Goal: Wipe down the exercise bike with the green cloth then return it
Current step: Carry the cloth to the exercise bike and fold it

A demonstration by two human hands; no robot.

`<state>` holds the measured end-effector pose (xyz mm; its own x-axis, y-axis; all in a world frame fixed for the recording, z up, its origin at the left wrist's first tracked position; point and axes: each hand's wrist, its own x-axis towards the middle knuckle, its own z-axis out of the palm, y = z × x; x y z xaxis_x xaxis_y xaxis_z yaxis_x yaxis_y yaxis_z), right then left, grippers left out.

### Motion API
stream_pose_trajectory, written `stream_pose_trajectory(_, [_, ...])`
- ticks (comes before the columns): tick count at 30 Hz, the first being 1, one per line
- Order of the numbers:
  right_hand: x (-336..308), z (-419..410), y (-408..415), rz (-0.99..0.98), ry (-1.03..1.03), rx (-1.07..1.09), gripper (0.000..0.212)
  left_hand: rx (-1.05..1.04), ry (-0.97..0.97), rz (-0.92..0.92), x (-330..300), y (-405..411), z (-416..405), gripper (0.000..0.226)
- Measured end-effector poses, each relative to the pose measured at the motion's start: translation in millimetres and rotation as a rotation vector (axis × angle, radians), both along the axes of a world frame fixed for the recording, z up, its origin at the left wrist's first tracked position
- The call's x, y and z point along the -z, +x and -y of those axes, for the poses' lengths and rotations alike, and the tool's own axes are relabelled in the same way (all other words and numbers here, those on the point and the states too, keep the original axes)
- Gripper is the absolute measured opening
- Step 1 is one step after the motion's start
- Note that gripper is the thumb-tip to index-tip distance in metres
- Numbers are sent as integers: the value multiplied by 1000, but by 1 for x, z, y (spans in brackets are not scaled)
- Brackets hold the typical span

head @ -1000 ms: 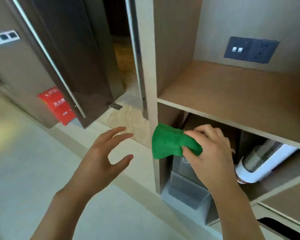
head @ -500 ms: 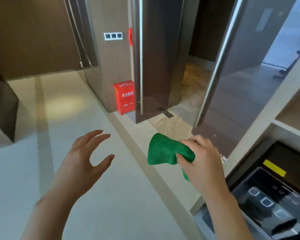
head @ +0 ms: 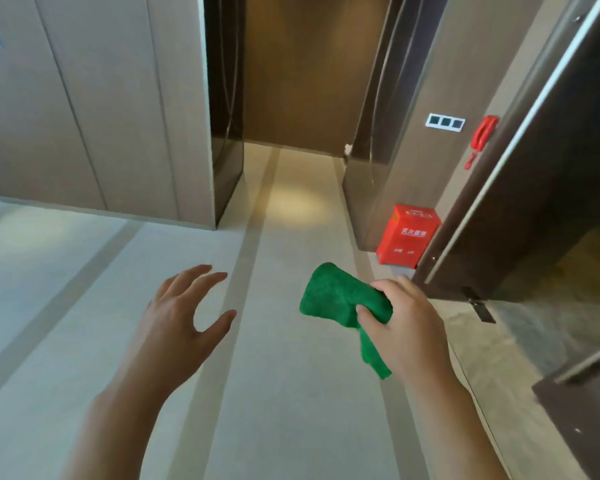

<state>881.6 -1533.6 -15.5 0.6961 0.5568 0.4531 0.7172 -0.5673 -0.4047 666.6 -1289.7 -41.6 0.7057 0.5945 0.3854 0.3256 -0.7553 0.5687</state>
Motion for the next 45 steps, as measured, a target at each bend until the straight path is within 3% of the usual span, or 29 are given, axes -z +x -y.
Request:
stream_pose_trajectory(9, [12,-170,-34,4,-27,-372,16,-386,9,-20,14,-111,-70,60])
stream_pose_trajectory(16, [13,-292,-39,-43,7,-588,17,-613,56,-78,-6,-137,-128,58])
stream_pose_trajectory(29, [11,-497,-31,-188,77,-880,15,-914,73,-183,-38,-136,-237,56])
stream_pose_trajectory(45, [37,-661,-158,-209,28,-1106,17,-1105,11,-158,-10,-253,-346,54])
